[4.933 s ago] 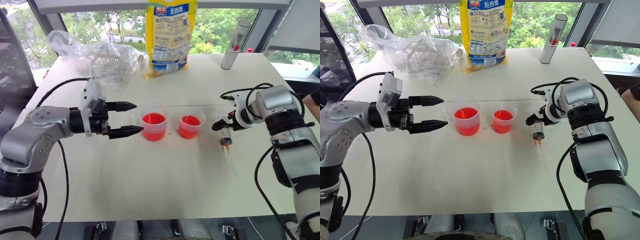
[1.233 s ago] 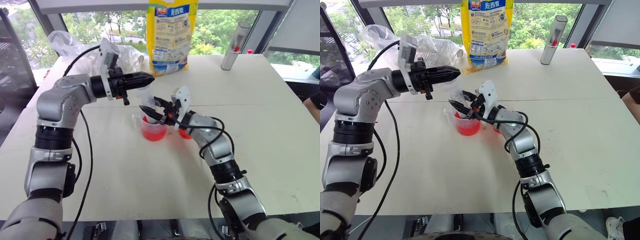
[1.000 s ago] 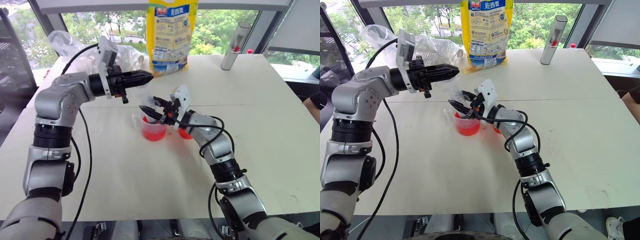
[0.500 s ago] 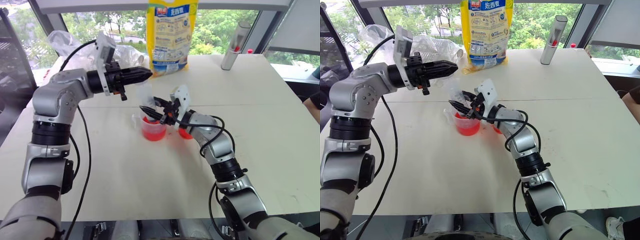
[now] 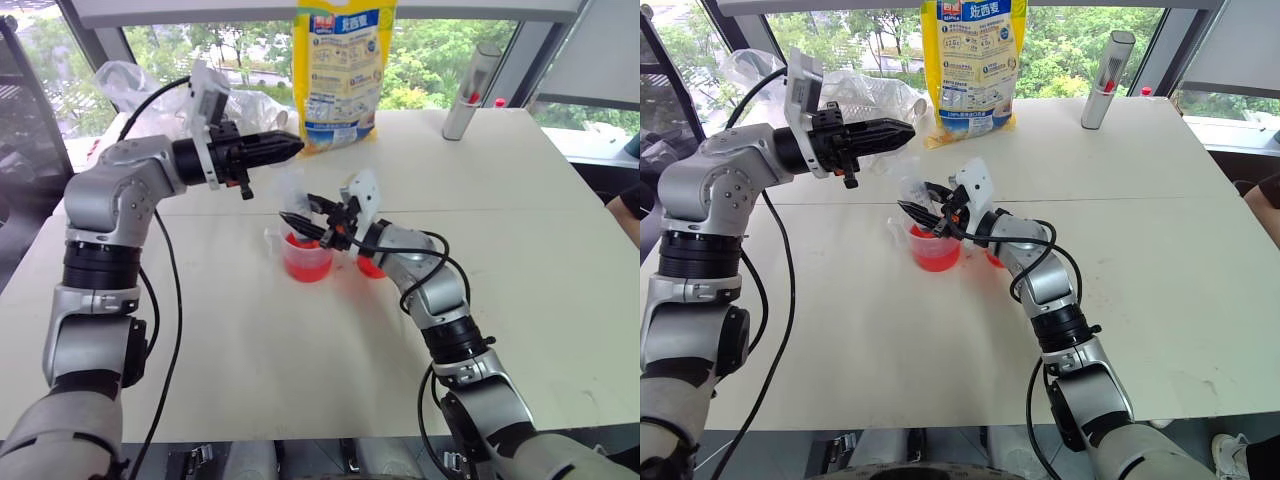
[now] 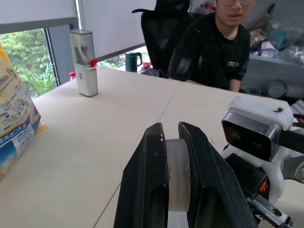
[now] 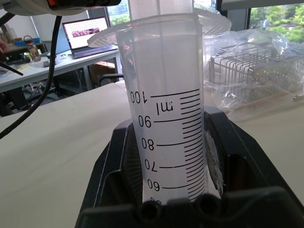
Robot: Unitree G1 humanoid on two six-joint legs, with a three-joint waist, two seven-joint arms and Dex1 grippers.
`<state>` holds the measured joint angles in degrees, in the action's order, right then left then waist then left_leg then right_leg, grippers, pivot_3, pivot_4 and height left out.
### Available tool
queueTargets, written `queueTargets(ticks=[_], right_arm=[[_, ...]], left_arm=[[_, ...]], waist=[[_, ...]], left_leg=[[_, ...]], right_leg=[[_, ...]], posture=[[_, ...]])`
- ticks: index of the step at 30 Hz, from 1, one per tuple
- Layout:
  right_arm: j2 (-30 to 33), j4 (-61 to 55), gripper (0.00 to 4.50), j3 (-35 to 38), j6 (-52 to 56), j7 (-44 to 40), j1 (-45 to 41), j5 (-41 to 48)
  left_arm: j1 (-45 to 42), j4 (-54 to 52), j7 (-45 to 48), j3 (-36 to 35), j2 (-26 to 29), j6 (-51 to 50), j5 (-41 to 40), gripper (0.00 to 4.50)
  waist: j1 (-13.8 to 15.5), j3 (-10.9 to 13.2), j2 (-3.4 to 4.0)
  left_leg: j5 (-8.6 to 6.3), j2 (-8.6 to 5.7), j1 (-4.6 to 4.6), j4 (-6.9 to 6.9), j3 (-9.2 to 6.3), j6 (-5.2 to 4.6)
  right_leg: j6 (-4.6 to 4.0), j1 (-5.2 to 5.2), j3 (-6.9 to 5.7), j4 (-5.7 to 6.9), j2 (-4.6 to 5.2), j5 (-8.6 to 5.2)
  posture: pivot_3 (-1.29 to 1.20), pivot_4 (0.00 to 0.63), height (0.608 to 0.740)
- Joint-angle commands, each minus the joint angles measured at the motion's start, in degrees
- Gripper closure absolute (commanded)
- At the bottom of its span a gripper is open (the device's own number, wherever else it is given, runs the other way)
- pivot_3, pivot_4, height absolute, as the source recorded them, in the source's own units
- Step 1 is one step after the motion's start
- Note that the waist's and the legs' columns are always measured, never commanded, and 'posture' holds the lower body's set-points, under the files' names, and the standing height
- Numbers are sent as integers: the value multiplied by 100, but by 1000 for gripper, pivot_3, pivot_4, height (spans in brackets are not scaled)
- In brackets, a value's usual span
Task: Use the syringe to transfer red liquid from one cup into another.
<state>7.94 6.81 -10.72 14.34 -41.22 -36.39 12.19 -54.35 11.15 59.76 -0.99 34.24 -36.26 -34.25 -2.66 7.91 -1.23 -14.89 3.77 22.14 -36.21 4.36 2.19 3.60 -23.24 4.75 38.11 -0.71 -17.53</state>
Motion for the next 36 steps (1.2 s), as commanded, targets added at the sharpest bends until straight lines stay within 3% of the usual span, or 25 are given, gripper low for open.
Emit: queueTargets(ticks=[1, 10, 11, 14, 18, 19, 36], right_arm=[[82, -85, 3085, -370, 76, -351, 149, -61], [43, -104, 3085, -286, 71, -310, 69, -5], [33, -102, 3085, -243, 66, -293, 48, 21], [9, -161, 3085, -105, 126, -246, -41, 95], [-9, -265, 3085, -13, 201, -215, -126, 143], [-17, -291, 3085, 8, 220, -200, -148, 152], [53, -837, 3085, 723, 631, 390, -653, 552]], left_arm=[[-430, 0, -248, -538, 327, 414, 189, 4470], [-308, -129, -234, -497, 302, 318, 136, 4470], [-293, -147, -240, -497, 294, 300, 126, 3546], [-233, -230, -276, -498, 286, 256, 84, 2289], [-165, -319, -324, -509, 293, 257, 110, 253], [-150, -339, -321, -516, 301, 255, 104, 48], [-303, -391, -575, -1105, 378, 14, -254, 48]], waist=[[0, 0, 0], [-2, 0, 0], [-14, 0, 0], [-24, 0, 0], [-6, 0, 0], [-1, 0, 0], [6, 1, 1]], left_leg=[[0, 0, 0, 0, 0, 0], [0, 0, 0, 0, 0, 0], [0, 0, 0, 0, 0, 0], [0, 1, -3, 2, -1, 0], [0, 1, -3, 1, 0, 0], [0, 1, -3, 1, 0, 0], [0, 4, 4, 2, -1, 0]], right_leg=[[0, 0, 0, 0, 0, 0], [0, 0, 0, 0, 0, 0], [0, 0, 0, 0, 0, 0], [0, 1, 0, 0, -2, 0], [0, 2, 0, 0, 0, 0], [0, 2, 0, 0, 0, 0], [0, -4, -2, 0, 6, 0]], posture=[[0, 150, 740], [0, 150, 740], [0, 150, 740], [0, 150, 740], [0, 150, 740], [0, 150, 740], [0, 150, 740]])
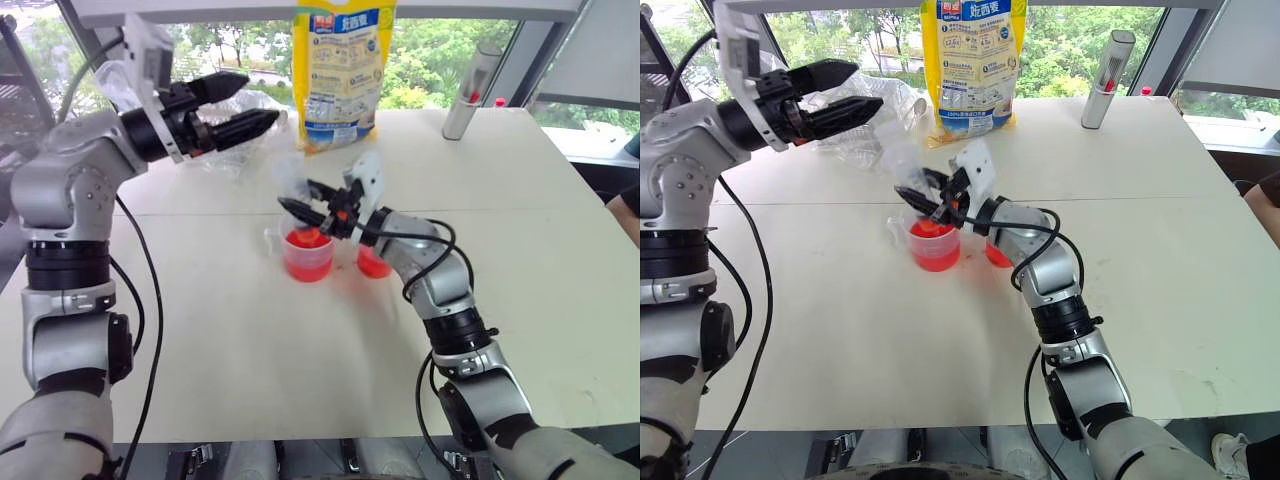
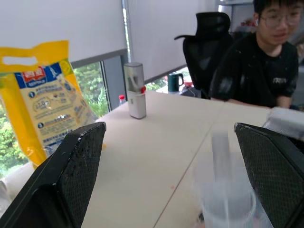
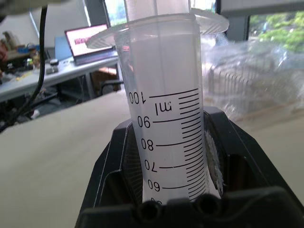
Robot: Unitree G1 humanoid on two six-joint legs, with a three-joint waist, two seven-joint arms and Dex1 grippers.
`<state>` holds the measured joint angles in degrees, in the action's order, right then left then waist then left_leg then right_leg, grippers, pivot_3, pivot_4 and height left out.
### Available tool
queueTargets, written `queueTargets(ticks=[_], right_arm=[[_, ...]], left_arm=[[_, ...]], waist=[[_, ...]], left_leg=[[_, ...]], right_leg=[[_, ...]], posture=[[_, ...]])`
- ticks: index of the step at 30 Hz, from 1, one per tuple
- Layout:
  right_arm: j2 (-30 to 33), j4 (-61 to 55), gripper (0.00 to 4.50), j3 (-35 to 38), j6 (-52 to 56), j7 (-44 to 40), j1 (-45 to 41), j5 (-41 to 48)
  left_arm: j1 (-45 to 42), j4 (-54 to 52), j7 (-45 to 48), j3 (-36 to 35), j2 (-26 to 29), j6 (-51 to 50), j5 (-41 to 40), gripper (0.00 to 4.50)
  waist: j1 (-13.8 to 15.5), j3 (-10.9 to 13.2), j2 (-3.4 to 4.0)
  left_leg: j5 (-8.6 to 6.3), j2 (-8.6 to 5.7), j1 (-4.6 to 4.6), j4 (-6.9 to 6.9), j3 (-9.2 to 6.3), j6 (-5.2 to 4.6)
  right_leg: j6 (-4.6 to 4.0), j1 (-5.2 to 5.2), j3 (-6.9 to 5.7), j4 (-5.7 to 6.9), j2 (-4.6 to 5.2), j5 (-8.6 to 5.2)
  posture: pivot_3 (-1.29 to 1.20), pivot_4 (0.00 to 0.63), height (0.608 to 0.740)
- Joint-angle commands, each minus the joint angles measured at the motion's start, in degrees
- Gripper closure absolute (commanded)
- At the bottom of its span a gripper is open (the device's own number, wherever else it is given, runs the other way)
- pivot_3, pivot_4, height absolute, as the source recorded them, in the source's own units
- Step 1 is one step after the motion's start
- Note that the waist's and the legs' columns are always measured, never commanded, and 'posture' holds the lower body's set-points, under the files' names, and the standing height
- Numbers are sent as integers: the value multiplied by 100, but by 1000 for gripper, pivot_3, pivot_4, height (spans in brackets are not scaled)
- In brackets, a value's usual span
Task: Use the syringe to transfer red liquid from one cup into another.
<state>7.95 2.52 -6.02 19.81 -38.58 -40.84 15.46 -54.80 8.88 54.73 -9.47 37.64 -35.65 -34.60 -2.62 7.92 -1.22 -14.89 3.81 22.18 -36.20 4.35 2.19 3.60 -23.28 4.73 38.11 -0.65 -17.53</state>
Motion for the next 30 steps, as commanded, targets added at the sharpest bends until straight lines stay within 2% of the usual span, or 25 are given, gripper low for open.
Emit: queueTargets(ticks=[1, 6, 15, 21, 30], right_arm=[[87, -490, 3085, 332, 148, 172, -233, 278], [340, -1155, 3085, 939, 693, 574, -271, 741], [1043, -2329, 3085, 1722, 1301, 1115, 385, 1221], [1133, -2361, 3085, 1480, 883, 1312, 1203, 762], [1019, -2387, 3085, 1279, 607, 1525, 1584, 641]], left_arm=[[-287, -163, -91, -285, 19, -90, -264, 48], [-327, -124, -40, -186, -48, -42, -241, 48], [-632, 402, 305, 263, -606, 312, 1, 48], [-1364, 1380, 701, 586, -1242, 757, 241, 48], [-2164, 2453, 1090, 739, -1965, 1170, 488, 48]], waist=[[2, 0, 0], [8, 0, 0], [6, 0, 0], [11, 1, 0], [10, 3, 1]], left_leg=[[0, 0, 0, 0, 0, 0], [0, -1, 3, 1, 0, 0], [0, -8, 5, 1, 5, 0], [0, -14, 11, 0, 5, 0], [0, -10, 14, 3, 2, -1]], right_leg=[[0, 0, 0, 0, 0, 0], [0, 0, -2, -1, 12, 0], [1, 1, -5, -6, 15, 0], [1, -1, -6, -11, -3, -1], [1, -7, 0, -12, -21, -1]], posture=[[0, 150, 740], [0, 150, 740], [0, 150, 740], [0, 150, 740], [0, 150, 740]])
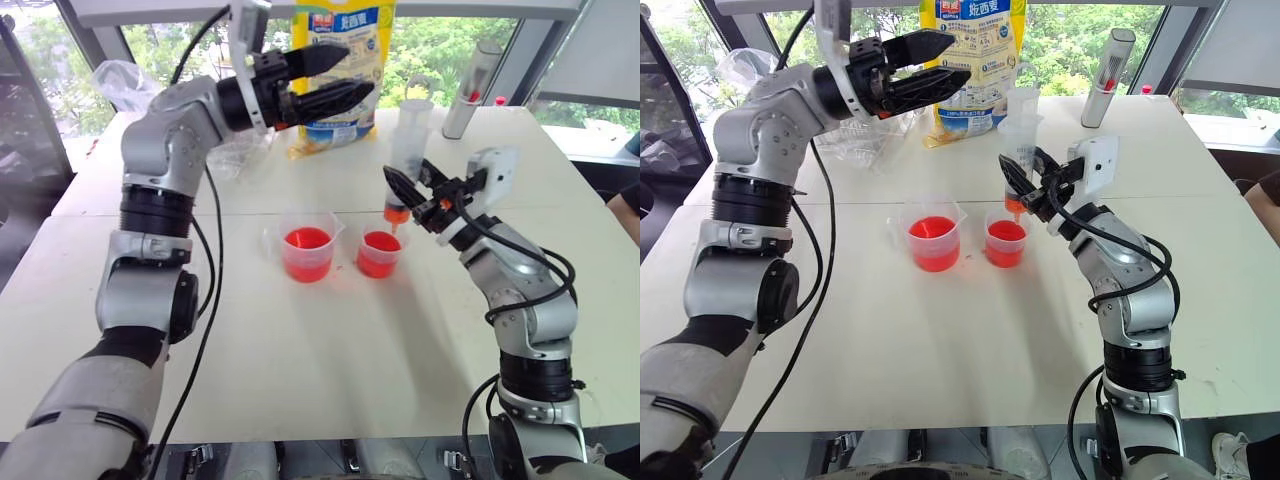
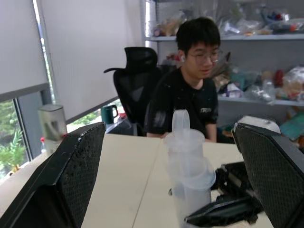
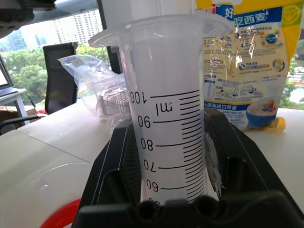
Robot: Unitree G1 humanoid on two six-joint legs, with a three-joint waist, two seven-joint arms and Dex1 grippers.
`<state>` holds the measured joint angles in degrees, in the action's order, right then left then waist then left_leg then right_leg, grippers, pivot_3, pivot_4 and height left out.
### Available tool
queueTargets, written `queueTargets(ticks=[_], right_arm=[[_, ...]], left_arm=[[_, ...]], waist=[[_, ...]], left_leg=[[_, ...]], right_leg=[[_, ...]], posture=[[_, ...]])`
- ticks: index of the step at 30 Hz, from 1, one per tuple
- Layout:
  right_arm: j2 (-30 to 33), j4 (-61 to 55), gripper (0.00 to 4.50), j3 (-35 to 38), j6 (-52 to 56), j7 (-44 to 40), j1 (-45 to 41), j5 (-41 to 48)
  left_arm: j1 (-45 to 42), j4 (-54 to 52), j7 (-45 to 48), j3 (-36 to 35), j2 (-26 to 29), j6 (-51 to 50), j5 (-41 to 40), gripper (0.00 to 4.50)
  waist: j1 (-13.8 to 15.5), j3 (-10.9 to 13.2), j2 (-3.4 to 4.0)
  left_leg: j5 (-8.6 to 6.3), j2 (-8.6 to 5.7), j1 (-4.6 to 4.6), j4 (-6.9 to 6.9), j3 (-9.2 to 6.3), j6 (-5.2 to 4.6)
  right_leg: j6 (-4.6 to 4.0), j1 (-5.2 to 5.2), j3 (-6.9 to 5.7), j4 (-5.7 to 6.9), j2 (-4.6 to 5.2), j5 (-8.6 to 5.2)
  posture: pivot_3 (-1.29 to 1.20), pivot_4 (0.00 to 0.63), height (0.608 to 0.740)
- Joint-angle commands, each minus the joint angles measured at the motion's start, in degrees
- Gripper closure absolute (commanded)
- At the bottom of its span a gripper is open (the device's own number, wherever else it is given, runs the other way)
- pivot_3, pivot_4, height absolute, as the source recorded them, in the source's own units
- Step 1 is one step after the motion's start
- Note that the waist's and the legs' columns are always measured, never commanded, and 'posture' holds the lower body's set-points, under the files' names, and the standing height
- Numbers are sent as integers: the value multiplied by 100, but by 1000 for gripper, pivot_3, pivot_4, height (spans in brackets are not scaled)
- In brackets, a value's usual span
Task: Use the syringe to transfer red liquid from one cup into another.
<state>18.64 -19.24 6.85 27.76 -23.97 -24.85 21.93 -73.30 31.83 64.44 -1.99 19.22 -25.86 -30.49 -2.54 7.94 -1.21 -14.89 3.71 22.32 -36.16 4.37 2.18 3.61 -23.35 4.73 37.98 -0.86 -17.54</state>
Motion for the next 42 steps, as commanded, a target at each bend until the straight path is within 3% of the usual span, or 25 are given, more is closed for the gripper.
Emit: queueTargets(ticks=[1, 16, 19, 21, 26, 27, 42], right_arm=[[-53, -213, 3085, -20, -209, 73, -7, -15], [-64, -298, 3085, -141, -207, 141, 16, 5], [-58, -307, 3085, -150, -198, 155, 18, 0], [-56, -318, 3085, -158, -186, 164, 22, 3], [-74, -358, 3085, -185, -159, 215, 25, 4], [-75, -354, 3085, -188, -154, 225, 17, 6], [54, -550, 3085, -75, 41, 223, -162, 139]], left_arm=[[-384, 263, 146, 7, -206, 242, 109, 48], [-874, 1349, 316, -80, -810, 423, 335, 48], [-926, 1501, 309, -80, -874, 516, 418, 849], [-947, 1580, 319, -84, -901, 555, 452, 1675], [-956, 1706, 369, -87, -939, 626, 530, 4259], [-959, 1726, 384, -85, -939, 633, 545, 4479], [-688, 1608, 737, 155, -998, 709, 865, 4479]], waist=[[-2, 0, 0], [-2, 1, -2], [-2, 1, -2], [-2, 1, -2], [-1, 1, -2], [-1, 1, -2], [0, 1, -2]], left_leg=[[0, 0, 1, 0, 0, 0], [0, -1, 1, 1, 0, 0], [0, -1, 1, 1, 0, 0], [0, -1, 1, 1, 0, 0], [0, -1, 2, 1, 0, 0], [0, 0, 2, 1, 0, 0], [0, 0, 2, 0, 0, 0]], right_leg=[[0, 0, 0, 0, 0, 0], [0, -1, 2, -1, -4, 0], [0, 0, 2, -1, -4, 0], [0, 0, 2, -1, -4, 0], [0, 0, 2, -1, -4, 0], [0, 0, 2, -1, -4, 0], [0, 0, 2, -1, -4, 0]], posture=[[0, 150, 740], [0, 150, 740], [0, 150, 740], [0, 150, 740], [0, 150, 740], [0, 150, 740], [0, 150, 740]])
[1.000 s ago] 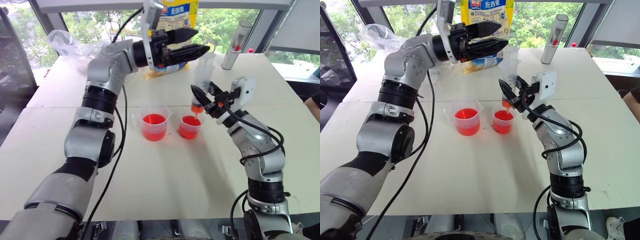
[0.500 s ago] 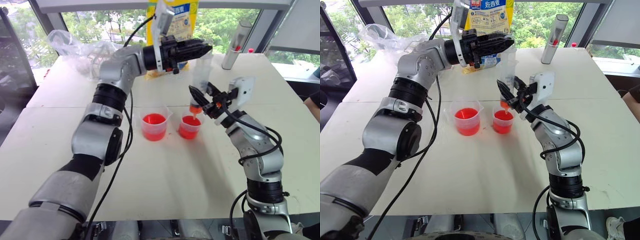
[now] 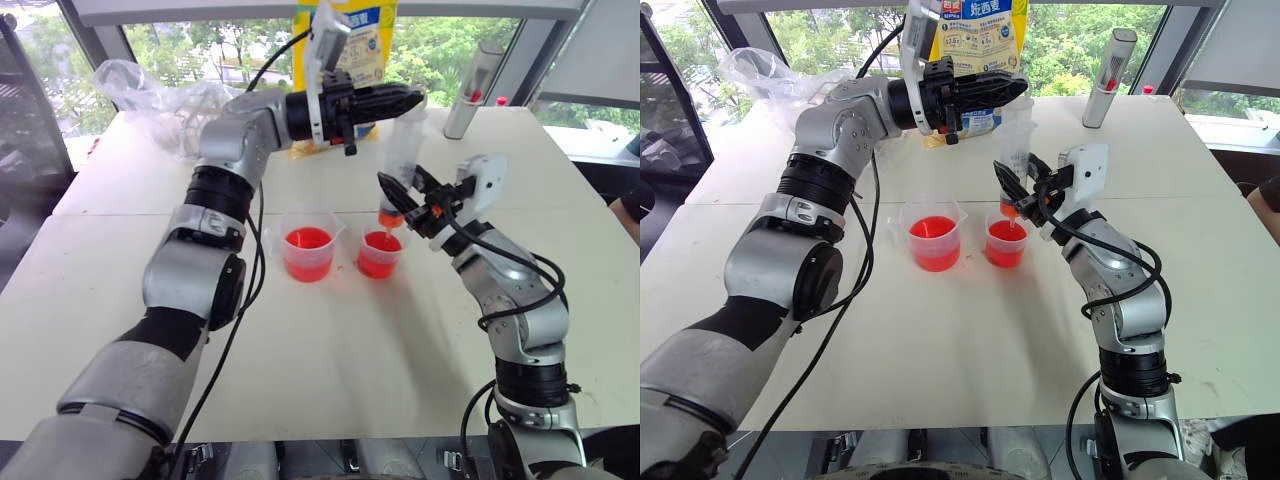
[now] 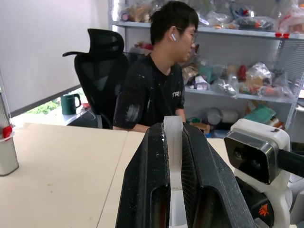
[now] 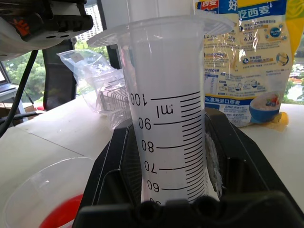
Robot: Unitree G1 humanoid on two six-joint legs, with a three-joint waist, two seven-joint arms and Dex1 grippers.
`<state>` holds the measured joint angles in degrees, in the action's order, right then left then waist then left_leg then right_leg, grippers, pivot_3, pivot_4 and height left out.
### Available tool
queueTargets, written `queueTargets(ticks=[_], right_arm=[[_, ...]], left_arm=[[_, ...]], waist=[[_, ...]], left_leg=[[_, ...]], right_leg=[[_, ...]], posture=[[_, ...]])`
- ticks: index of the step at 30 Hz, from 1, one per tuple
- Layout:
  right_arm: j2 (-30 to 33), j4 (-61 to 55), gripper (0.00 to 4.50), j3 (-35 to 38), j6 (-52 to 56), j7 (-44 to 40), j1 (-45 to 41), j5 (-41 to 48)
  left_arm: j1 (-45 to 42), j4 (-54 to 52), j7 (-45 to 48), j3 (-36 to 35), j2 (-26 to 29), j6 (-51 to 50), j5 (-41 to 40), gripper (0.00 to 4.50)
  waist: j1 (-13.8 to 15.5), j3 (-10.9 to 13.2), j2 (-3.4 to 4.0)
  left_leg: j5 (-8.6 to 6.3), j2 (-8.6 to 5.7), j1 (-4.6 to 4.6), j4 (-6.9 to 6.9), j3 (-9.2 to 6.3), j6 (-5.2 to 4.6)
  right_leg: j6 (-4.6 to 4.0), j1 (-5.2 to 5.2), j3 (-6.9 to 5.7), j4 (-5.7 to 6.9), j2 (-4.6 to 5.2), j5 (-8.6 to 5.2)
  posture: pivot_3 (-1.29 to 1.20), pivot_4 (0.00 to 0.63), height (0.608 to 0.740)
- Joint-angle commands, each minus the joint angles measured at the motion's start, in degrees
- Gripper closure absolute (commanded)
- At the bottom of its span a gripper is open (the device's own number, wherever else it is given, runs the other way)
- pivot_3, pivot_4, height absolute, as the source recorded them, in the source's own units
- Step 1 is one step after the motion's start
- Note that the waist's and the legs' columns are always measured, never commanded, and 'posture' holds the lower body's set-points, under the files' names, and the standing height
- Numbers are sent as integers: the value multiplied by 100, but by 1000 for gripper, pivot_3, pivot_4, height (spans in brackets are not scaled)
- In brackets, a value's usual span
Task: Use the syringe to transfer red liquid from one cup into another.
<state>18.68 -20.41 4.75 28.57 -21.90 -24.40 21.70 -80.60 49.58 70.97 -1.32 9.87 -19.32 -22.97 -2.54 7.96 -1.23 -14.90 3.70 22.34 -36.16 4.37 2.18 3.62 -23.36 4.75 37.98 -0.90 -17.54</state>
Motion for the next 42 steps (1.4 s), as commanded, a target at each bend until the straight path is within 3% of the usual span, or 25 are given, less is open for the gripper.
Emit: queueTargets(ticks=[1, 42], right_arm=[[58, -448, 3085, 150, -16, 22, -226, 174], [506, -1112, 3085, 669, 1213, 389, -734, 1209]], left_arm=[[60, -190, 79, 96, -78, 56, 124, 4479], [1056, -1310, -28, 388, -291, -497, 257, 4479]], waist=[[0, 0, 0], [2, 0, 0]], left_leg=[[0, 0, 0, 0, 0, 0], [0, 2, 0, -2, 0, 0]], right_leg=[[0, 0, 0, 0, 0, 0], [0, 1, 0, 1, 0, 0]], posture=[[0, 150, 740], [0, 150, 740]])
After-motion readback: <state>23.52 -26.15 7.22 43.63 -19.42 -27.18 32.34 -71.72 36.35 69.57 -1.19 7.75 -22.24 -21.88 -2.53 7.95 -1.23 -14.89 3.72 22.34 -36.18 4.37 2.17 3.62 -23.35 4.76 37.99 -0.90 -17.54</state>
